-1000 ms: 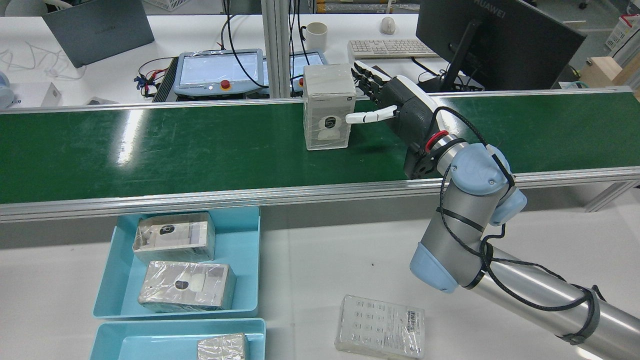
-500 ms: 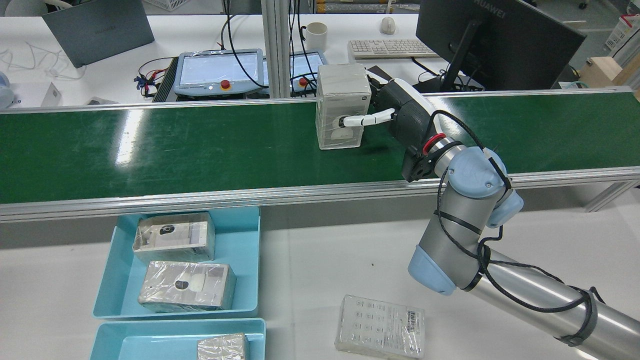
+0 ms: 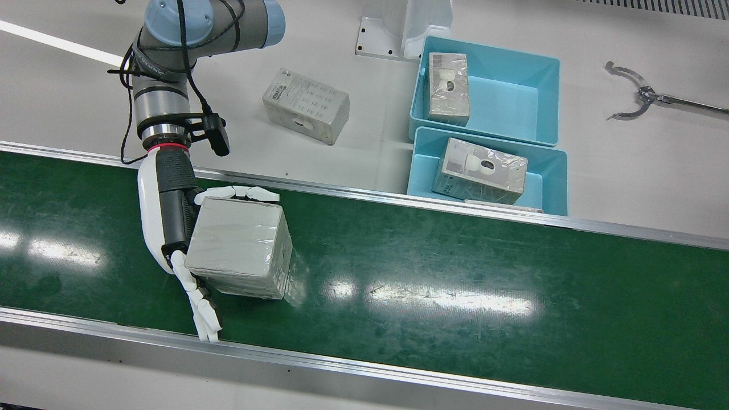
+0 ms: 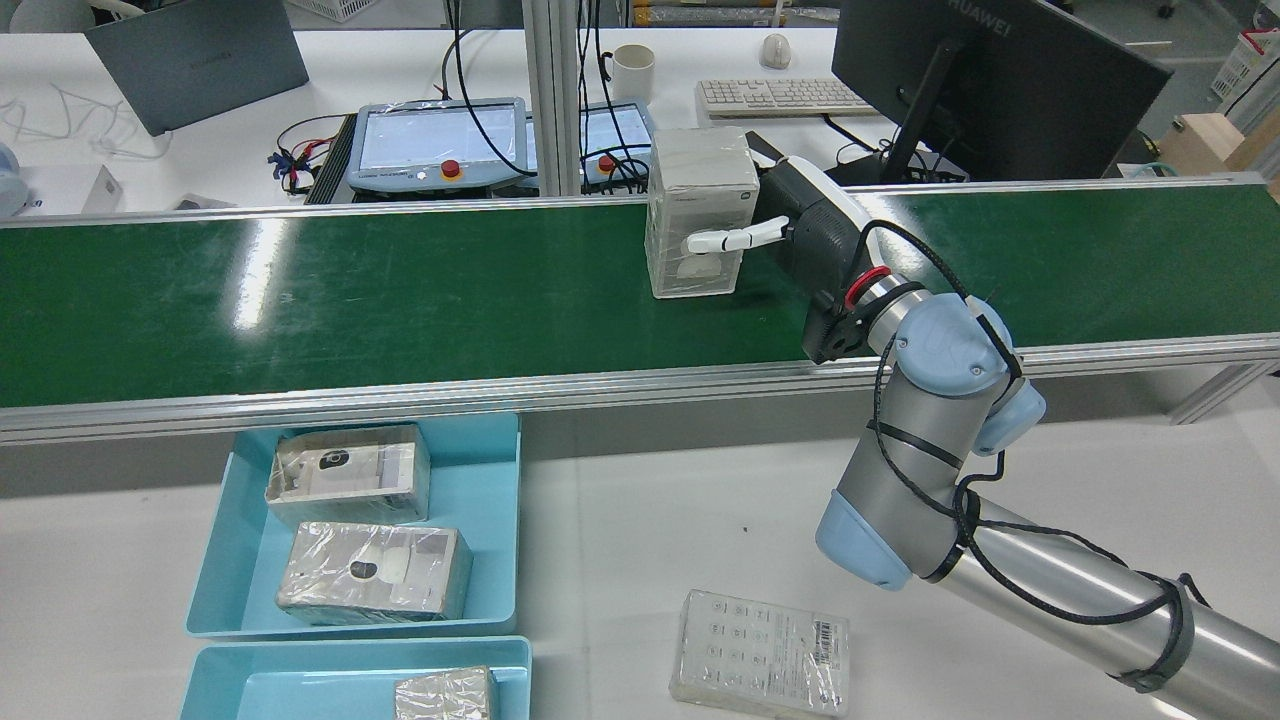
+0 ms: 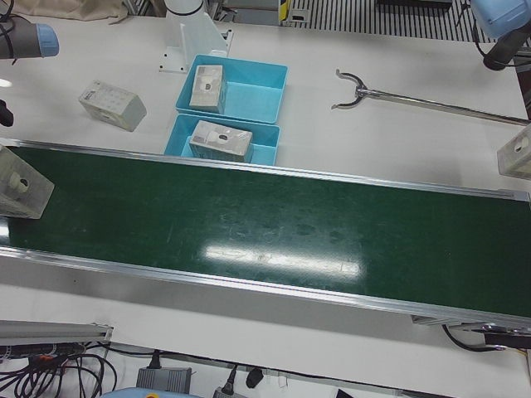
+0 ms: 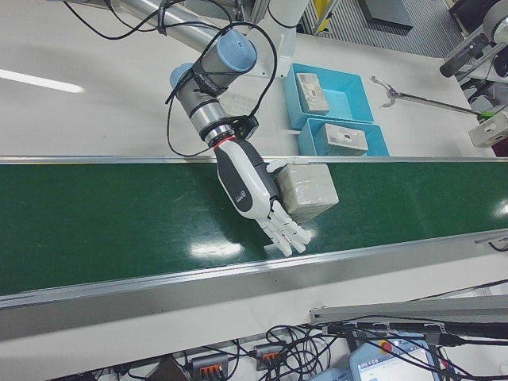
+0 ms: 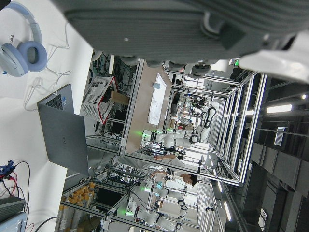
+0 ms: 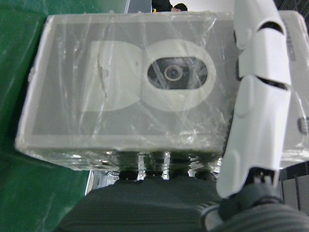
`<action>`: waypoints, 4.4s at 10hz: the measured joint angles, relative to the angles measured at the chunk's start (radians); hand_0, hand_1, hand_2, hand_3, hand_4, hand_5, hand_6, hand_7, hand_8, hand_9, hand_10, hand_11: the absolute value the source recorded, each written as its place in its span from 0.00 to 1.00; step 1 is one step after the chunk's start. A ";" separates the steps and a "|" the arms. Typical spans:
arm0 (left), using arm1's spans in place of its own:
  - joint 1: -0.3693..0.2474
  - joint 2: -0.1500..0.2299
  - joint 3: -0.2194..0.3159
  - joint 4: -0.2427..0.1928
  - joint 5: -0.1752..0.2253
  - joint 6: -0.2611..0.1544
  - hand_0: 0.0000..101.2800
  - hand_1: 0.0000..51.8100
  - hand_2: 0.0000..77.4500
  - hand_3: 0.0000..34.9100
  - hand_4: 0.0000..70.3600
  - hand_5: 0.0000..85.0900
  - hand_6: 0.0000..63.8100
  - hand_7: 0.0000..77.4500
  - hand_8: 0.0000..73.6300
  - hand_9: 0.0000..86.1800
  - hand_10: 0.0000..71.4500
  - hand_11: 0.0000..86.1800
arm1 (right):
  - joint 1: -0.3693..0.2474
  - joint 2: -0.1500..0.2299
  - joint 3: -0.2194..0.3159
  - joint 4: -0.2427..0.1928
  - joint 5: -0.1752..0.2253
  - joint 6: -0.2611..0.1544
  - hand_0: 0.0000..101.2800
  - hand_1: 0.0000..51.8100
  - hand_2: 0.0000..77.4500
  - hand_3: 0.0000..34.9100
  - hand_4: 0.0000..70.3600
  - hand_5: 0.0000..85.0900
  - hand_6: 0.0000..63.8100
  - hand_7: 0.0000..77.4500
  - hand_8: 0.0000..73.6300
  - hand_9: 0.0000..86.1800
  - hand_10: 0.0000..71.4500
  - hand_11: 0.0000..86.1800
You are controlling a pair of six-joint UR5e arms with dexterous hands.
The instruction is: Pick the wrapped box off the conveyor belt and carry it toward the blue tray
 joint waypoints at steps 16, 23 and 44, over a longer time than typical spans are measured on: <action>0.000 0.000 0.000 0.000 0.000 0.000 0.00 0.00 0.01 0.00 0.00 0.01 0.00 0.00 0.00 0.00 0.01 0.00 | -0.181 0.159 0.139 0.010 0.120 -0.130 0.40 0.00 0.50 0.00 0.29 0.82 0.68 0.77 0.96 0.84 0.98 0.82; 0.000 0.000 0.000 0.000 0.000 0.000 0.00 0.00 0.01 0.00 0.00 0.01 0.00 0.01 0.00 0.00 0.00 0.00 | -0.409 0.190 0.194 0.042 0.164 -0.293 0.43 0.00 0.51 0.00 0.29 0.81 0.67 0.82 0.94 0.85 0.77 0.82; 0.000 0.000 0.000 0.000 0.000 0.000 0.00 0.00 0.01 0.00 0.00 0.01 0.00 0.00 0.00 0.00 0.00 0.00 | -0.592 0.139 0.231 0.118 0.161 -0.331 0.45 0.16 0.20 0.53 0.04 0.07 0.13 0.25 0.00 0.01 0.05 0.06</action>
